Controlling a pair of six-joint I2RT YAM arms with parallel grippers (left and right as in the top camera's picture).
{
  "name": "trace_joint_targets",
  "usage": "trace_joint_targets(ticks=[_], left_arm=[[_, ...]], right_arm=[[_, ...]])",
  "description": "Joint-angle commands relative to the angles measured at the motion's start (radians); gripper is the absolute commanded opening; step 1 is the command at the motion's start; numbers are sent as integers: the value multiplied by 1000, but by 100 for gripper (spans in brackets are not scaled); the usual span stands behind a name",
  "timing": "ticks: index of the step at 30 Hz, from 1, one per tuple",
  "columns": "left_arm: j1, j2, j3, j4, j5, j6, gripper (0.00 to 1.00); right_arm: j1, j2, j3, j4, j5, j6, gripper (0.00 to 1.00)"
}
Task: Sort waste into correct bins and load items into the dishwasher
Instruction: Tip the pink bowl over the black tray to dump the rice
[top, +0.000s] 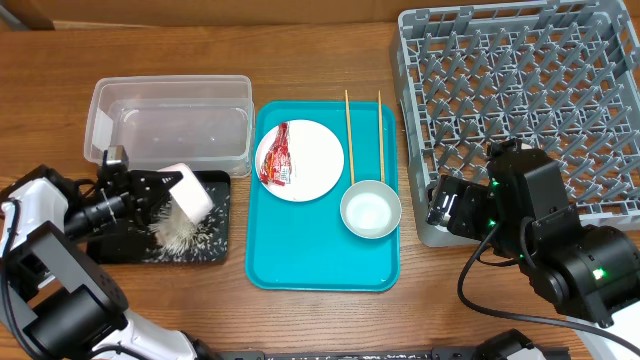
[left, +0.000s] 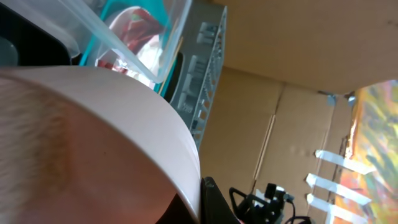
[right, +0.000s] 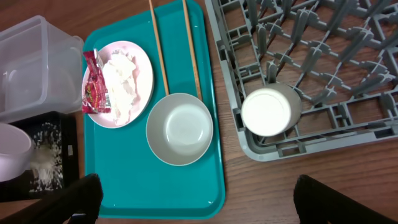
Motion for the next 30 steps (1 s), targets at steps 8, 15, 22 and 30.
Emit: trace_joint_targets(ticks=[8,15,22,30], left_arm=[[-4,12,14,-114,56,258,4],[-3,13,14,-185,44,380,4],[-17,0,16,-267,127,390,4],[-64,-19,19,-286,37,578,4]], right_arm=[[-3,-3,13,2,18,4,100],[-3,-3,13,-1,18,4,100],[-3,-3,13,-5,17,4,100],[-3,-3,13,-24,18,0,100]])
